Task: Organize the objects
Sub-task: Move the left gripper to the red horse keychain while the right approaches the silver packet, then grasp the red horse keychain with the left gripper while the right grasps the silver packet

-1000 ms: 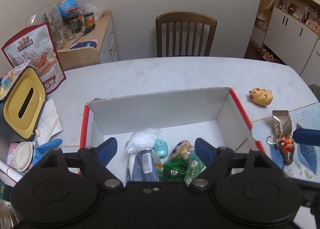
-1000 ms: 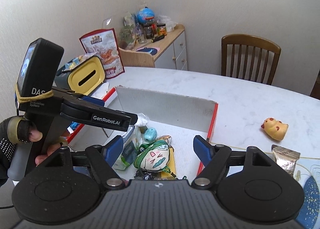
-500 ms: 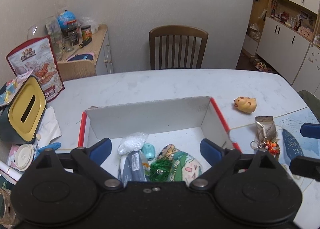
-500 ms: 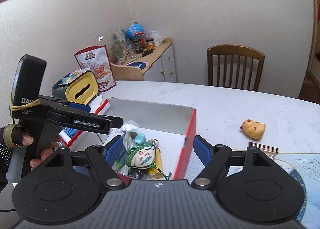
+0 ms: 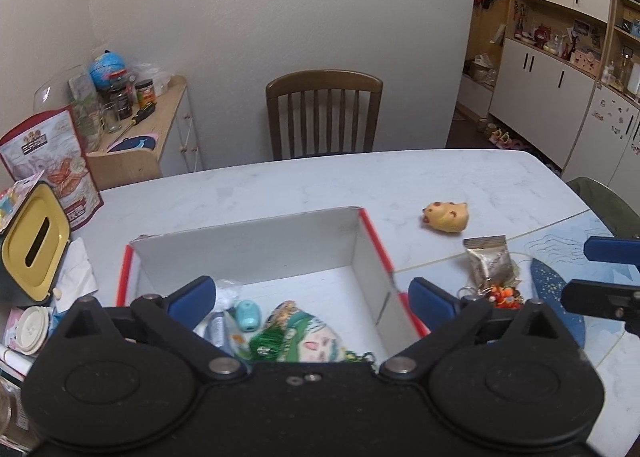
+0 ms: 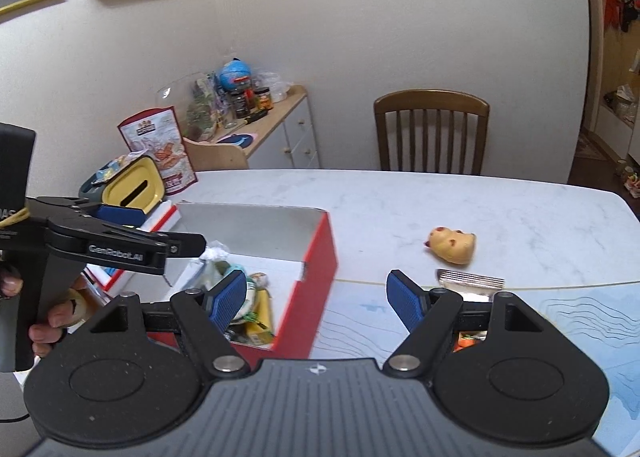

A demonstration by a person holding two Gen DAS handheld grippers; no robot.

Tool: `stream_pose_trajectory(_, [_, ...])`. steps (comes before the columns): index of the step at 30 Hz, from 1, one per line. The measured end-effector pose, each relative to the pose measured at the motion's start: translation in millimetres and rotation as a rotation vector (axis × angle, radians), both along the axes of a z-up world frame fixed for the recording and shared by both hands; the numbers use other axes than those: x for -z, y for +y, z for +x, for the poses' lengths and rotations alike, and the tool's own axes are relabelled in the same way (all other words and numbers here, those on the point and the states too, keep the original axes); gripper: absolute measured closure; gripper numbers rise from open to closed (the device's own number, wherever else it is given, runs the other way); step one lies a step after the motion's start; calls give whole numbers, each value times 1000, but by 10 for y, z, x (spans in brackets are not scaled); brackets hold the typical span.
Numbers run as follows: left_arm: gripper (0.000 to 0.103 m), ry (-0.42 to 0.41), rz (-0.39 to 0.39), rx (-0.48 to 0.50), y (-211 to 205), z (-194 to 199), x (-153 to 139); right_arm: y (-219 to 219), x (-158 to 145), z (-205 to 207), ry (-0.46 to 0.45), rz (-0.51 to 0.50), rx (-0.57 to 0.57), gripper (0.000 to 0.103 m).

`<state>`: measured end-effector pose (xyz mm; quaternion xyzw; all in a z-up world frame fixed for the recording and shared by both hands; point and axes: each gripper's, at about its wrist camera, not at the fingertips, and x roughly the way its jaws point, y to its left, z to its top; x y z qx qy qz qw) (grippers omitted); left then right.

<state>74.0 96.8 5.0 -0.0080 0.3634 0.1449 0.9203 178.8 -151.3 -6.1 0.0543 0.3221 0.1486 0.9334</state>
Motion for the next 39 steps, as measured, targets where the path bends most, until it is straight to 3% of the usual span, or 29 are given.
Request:
stream_pose_trajectory(14, [1,2,-12,-16,-635,333,151,-973,228,59,23,15,31,18])
stream_pose_trajectory(26, [1,13,-42,-27,-1152,708,513,-1608,609,314,77,-31,4,17])
stream_pose_trajectory(35, [1,55,-107,-42,-1409,960,908,-1816,913,533,127,-65,-49,17])
stream_pose_trajectory(39, [1,59,-88,-26,-1509,1032,1051,-1807,1074,601,147,-87,-74,17])
